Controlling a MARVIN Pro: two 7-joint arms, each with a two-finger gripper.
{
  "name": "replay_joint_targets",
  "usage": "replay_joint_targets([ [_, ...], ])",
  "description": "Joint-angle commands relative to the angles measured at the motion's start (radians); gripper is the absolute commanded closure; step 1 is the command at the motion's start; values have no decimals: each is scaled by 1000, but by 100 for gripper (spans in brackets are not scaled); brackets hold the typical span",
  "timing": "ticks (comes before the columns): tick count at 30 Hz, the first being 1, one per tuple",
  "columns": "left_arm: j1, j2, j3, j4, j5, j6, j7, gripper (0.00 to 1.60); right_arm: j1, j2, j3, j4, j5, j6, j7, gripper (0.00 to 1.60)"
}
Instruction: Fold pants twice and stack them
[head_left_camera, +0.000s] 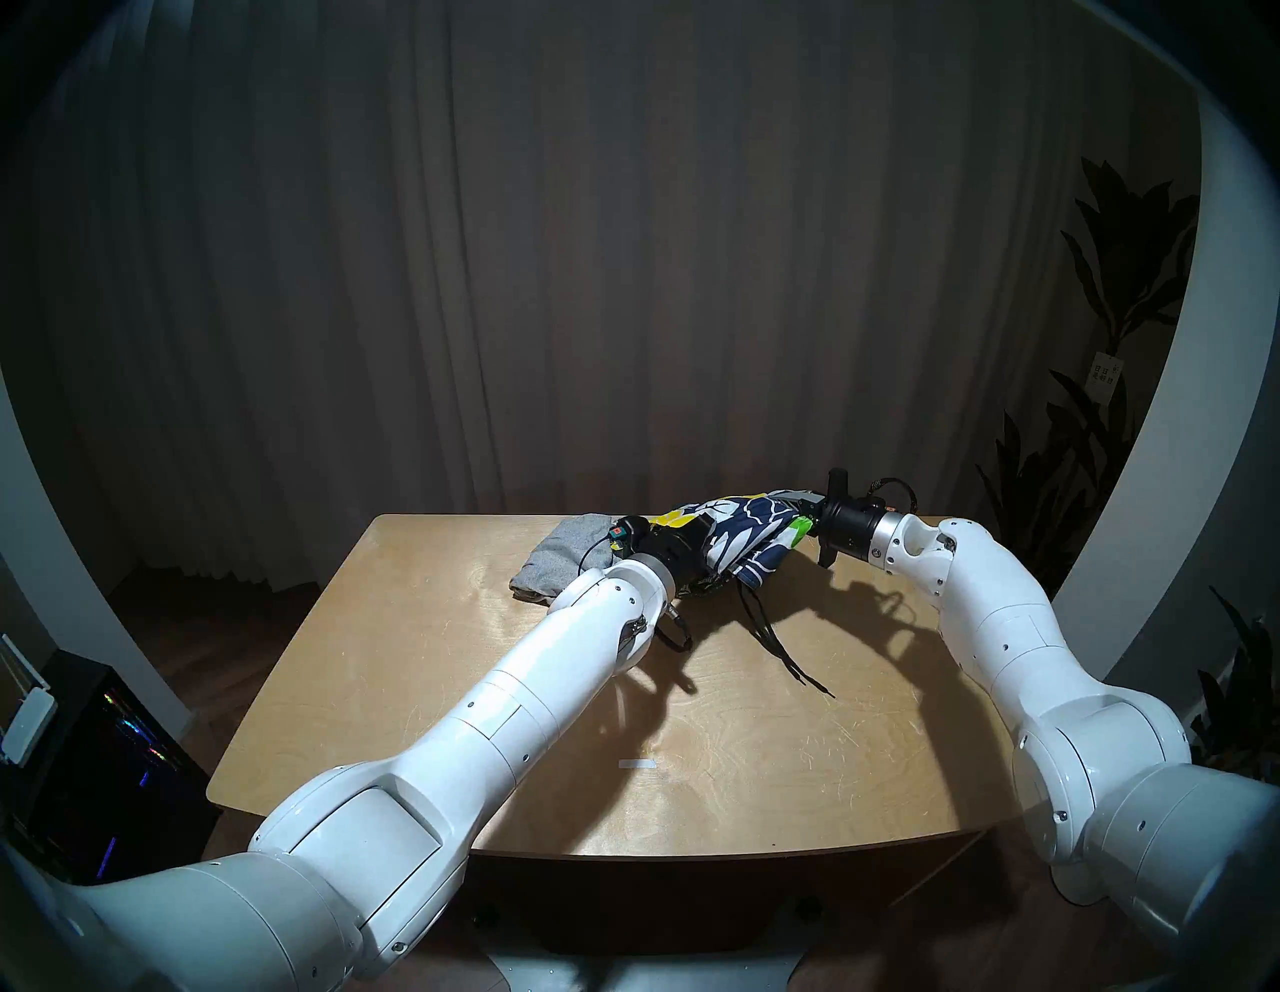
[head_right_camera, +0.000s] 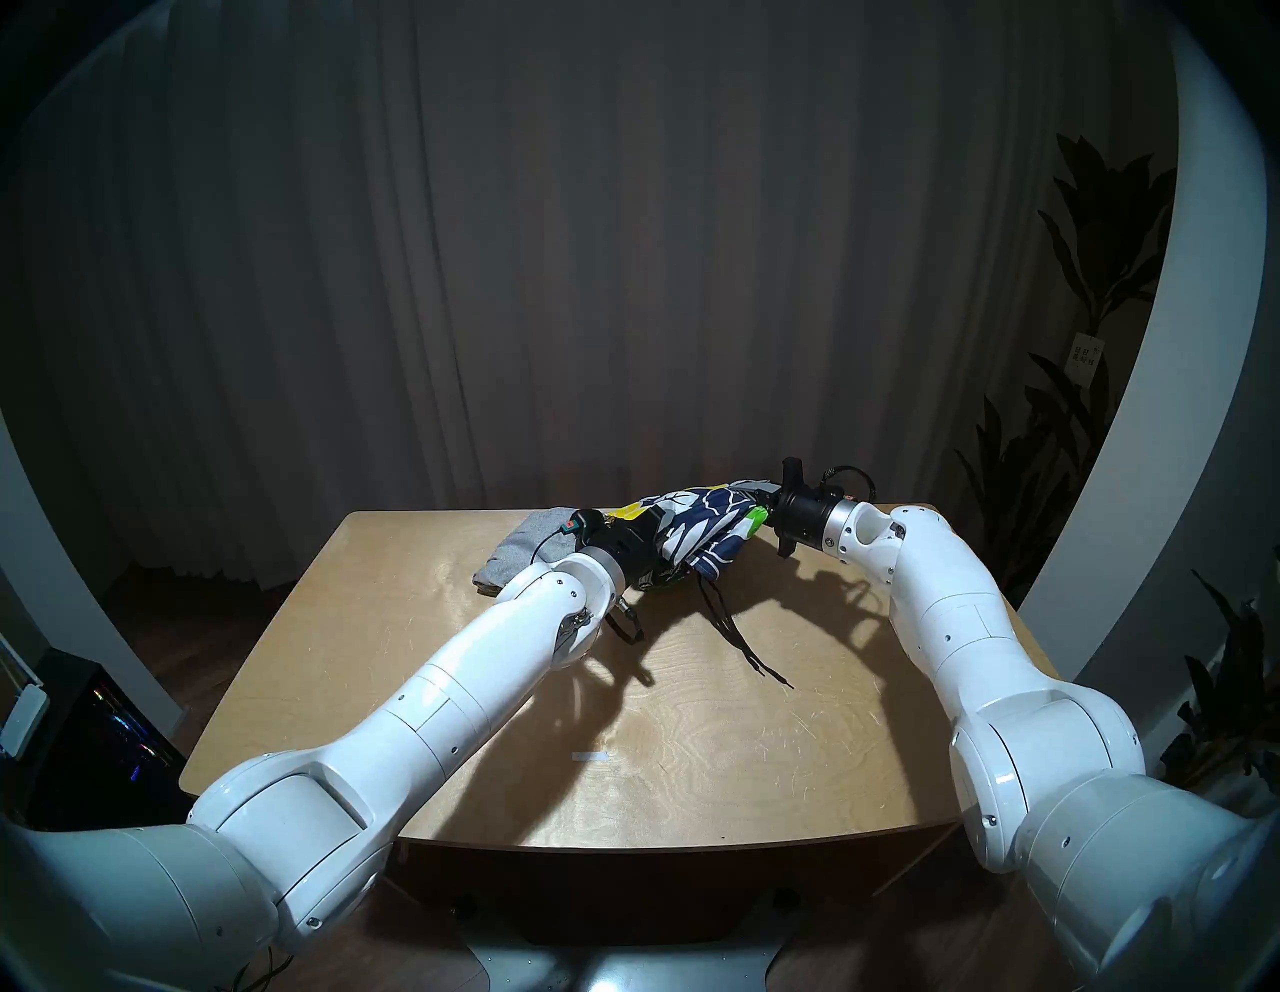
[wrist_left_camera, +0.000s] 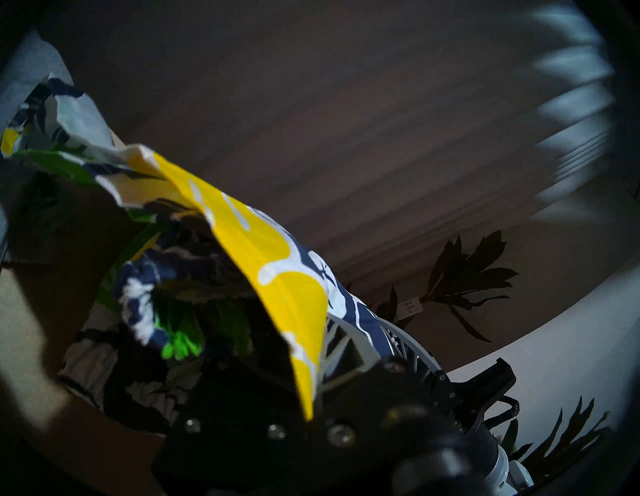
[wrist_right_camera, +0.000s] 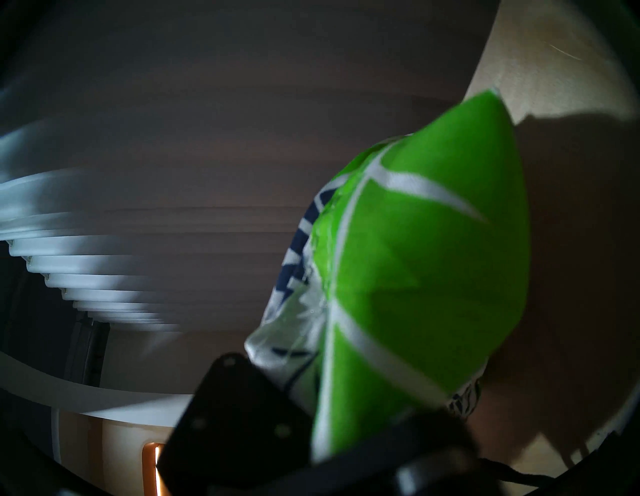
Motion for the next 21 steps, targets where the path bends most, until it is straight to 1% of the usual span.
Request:
replay_joint_targets([
  [1,-41,23,-18,-42,17,-24,-1,160,90,11,28,-42,13,-15,5,160],
  [8,-58,41,-41,-90,32,-38,2,160,141,-5,29,-54,11,-20,-8,160],
  [14,-56,56,-59,-130,38,-46,3,160,187,-24,25,-55,10,-25,-23,160],
  [17,-54,62,-65,-145,38,-48,4,160,198,-33,27,-64,11,-29,-29,160],
  [21,-47,83,-85,-182,42,-55,6,160,232,-62,24,-74,10,-39,-44,160],
])
